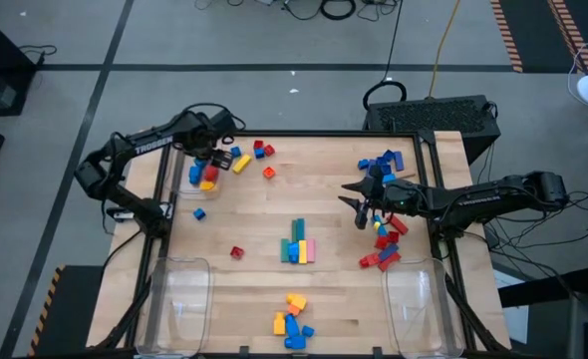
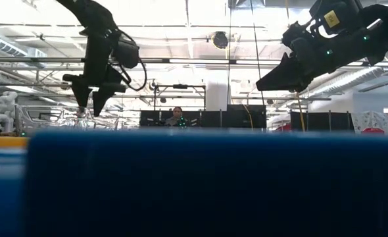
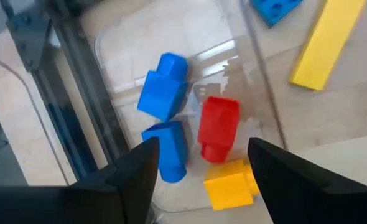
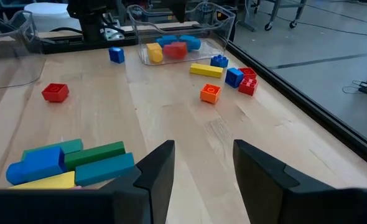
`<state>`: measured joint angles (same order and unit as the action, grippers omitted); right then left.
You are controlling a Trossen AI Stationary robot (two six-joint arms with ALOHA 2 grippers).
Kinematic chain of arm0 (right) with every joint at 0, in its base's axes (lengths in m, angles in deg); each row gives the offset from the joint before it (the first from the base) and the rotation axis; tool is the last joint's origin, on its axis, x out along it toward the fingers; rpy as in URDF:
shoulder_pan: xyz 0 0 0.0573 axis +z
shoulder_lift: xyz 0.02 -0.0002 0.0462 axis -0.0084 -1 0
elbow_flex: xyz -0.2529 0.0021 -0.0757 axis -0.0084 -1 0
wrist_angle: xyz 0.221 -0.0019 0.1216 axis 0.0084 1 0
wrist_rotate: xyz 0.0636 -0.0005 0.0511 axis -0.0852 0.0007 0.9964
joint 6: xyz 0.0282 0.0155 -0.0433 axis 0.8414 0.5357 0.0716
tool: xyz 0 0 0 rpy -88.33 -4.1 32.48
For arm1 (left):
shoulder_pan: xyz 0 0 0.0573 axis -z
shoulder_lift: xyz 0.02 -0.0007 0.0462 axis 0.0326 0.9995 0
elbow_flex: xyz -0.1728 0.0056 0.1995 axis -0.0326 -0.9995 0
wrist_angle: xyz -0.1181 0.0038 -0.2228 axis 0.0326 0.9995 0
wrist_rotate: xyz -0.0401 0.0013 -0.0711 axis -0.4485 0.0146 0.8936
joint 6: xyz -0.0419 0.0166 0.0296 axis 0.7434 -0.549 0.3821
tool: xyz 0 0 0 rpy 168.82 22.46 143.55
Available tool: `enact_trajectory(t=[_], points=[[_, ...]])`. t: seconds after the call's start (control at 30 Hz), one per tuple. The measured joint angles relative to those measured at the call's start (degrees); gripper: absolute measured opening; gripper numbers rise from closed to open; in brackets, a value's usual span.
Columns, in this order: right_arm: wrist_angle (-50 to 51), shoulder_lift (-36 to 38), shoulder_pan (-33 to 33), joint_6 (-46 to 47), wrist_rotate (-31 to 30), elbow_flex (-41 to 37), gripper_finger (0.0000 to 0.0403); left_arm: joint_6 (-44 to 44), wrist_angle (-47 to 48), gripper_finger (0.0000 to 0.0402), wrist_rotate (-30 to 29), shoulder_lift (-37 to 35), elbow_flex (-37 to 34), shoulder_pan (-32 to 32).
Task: Sort blocks by size
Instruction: Put the blue one stud game piece into the top left transparent bin
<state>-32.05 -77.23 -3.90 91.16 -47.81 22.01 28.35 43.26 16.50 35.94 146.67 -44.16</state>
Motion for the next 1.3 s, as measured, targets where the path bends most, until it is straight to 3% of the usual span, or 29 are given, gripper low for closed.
enact_trajectory(t=[0.23,0.47,0.63,0.83,0.97,1.3], points=[[-0.05,0.00,-0.02,-2.33,-0.03,0.00,0.0148,-9.93,-4.53,0.0235,0.49,-3.29,2.55,7.78],[-0.05,0.00,-0.04,-5.29,-0.33,0.02,0.0148,-10.10,-13.98,0.0228,8.57,-4.54,2.58,18.88],[-0.08,0.02,-0.04,-5.33,-0.43,0.02,0.0148,-12.18,-22.83,0.0227,9.03,-2.20,2.58,28.94],[0.62,0.02,-0.04,-4.86,-3.39,0.02,0.0148,-20.91,-32.04,0.0231,8.92,2.97,2.58,39.39],[1.25,0.02,-0.02,-4.71,-3.30,0.00,0.0151,-22.23,-36.21,0.0254,8.90,7.16,2.58,43.83],[2.18,0.02,0.00,-4.69,-2.93,0.00,0.0182,-22.16,-41.48,0.0360,8.88,17.43,2.58,48.61]])
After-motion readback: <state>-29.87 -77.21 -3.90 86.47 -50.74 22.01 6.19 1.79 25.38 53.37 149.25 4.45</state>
